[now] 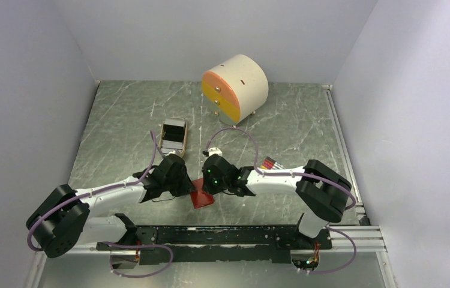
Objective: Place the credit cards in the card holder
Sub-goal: Close the card holder at the center of the board.
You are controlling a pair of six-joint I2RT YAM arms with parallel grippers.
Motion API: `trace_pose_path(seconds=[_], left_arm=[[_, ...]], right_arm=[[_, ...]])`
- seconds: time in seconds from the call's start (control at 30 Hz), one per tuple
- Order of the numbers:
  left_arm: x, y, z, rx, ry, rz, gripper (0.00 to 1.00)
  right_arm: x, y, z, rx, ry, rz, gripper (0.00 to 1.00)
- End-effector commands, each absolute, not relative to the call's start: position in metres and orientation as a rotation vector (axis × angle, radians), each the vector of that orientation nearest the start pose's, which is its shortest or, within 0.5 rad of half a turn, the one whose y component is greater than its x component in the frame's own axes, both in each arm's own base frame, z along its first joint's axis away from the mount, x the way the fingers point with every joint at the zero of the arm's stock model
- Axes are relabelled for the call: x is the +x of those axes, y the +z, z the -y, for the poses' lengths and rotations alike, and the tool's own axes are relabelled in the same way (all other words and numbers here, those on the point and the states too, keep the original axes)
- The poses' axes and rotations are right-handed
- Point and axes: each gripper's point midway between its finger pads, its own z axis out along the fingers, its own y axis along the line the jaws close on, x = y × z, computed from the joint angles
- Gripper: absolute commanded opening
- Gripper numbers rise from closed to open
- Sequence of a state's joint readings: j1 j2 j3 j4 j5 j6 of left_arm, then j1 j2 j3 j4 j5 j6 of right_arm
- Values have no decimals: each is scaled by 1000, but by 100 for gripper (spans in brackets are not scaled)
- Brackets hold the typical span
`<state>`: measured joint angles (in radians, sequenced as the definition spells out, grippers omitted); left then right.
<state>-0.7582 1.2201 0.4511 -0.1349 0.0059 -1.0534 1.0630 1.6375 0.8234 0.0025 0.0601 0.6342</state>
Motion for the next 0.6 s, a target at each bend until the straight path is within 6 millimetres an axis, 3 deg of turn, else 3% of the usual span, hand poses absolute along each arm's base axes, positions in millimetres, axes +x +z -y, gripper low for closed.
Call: trace_pose_path(seconds=[0.0, 0.23, 0.57], left_arm=[[174, 20, 220, -367, -705, -2659, 26], [174, 20, 219, -371, -704, -2657, 26], [174, 20, 220, -373, -706, -2657, 26]], right_arm=[[181, 28, -357, -499, 712, -2470, 12], [178, 25, -353, -509, 692, -2479, 7], [169, 12, -350, -555, 612, -2503, 7]])
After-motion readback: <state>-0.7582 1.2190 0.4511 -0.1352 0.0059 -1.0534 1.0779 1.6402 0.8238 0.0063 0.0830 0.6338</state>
